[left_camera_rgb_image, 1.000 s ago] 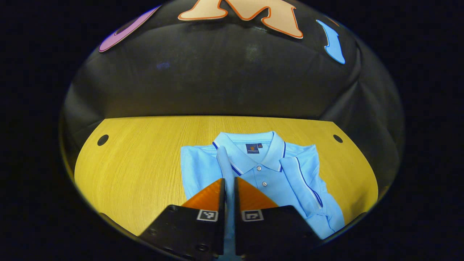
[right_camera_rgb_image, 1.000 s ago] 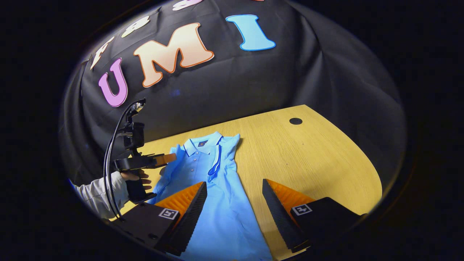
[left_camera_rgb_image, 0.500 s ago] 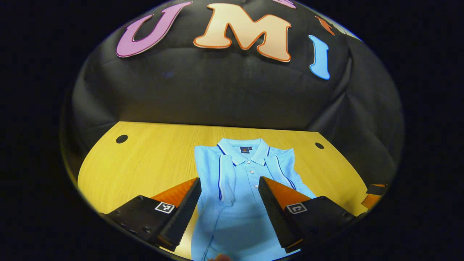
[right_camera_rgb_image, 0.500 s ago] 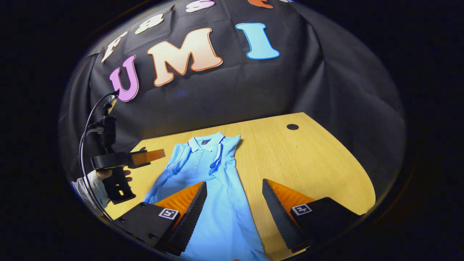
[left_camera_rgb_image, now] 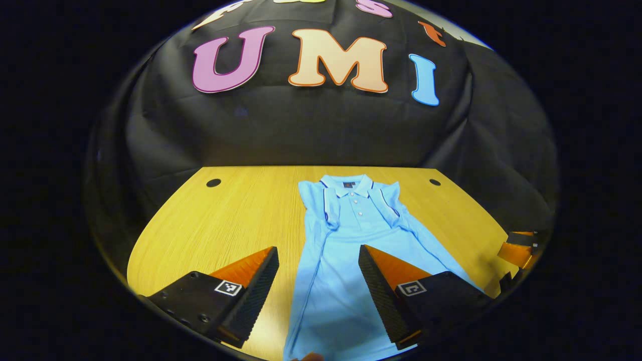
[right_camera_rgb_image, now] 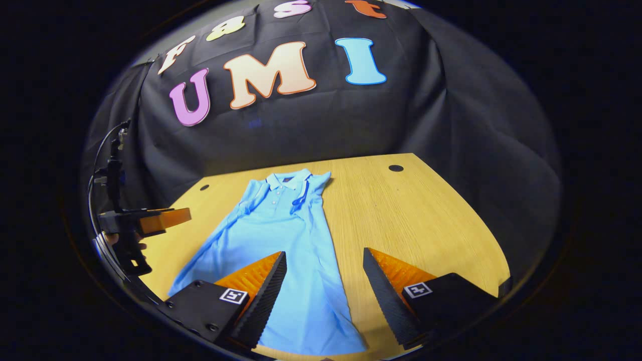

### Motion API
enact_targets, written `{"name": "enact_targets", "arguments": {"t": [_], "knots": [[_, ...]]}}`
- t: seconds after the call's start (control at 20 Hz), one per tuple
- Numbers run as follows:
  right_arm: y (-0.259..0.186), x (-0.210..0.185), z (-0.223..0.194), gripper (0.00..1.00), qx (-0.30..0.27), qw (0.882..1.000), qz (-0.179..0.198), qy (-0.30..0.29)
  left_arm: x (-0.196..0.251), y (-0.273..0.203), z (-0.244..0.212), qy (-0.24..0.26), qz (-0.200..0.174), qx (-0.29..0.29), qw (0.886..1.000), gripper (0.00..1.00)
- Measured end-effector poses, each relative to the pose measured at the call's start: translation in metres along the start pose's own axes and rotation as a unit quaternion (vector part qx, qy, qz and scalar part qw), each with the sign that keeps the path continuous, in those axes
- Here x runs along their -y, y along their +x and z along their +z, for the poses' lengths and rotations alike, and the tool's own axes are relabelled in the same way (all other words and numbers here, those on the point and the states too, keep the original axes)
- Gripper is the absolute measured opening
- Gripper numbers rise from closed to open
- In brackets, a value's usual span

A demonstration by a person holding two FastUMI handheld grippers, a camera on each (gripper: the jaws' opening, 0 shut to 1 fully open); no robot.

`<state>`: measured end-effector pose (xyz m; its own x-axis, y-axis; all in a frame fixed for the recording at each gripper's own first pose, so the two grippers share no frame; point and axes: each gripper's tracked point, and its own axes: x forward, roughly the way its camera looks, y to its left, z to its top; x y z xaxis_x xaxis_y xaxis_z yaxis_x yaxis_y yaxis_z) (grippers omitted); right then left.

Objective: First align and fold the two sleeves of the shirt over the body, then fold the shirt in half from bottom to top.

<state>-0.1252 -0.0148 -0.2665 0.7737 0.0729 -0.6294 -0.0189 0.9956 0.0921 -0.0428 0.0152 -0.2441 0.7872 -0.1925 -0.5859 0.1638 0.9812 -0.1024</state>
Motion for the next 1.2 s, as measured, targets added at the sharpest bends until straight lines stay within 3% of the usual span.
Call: {"name": "enact_targets", "arguments": {"t": [0.1, 0.15, 0.2, 0.25, 0.55, 1.0, 1.2], "knots": [[-0.009, 0.003, -0.017, 0.97, -0.012, 1.000, -0.006, -0.014, -0.007, -0.018, -0.029, 0.004, 0.008, -0.019, 1.000, 0.96], [-0.012, 0.005, -0.028, 0.91, -0.021, 1.000, -0.012, -0.020, -0.010, -0.027, -0.045, 0.005, 0.012, -0.030, 0.999, 0.96], [-0.016, 0.007, -0.037, 0.91, -0.029, 0.999, -0.015, -0.022, -0.013, -0.035, -0.058, 0.004, 0.016, -0.039, 0.999, 0.96], [-0.020, 0.008, -0.046, 0.97, -0.038, 0.999, -0.018, -0.023, -0.016, -0.043, -0.074, 0.001, 0.020, -0.050, 0.999, 0.96], [-0.033, 0.011, -0.100, 0.97, -0.076, 0.996, -0.025, -0.050, -0.027, -0.074, -0.138, -0.004, 0.041, -0.093, 0.995, 0.96], [-0.040, 0.018, -0.148, 0.98, -0.113, 0.990, -0.040, -0.068, -0.017, -0.079, -0.184, 0.003, 0.042, -0.118, 0.992, 0.97], [-0.041, 0.018, -0.164, 0.98, -0.142, 0.987, -0.040, -0.063, -0.015, -0.077, -0.181, 0.004, 0.045, -0.094, 0.995, 0.96]]}}
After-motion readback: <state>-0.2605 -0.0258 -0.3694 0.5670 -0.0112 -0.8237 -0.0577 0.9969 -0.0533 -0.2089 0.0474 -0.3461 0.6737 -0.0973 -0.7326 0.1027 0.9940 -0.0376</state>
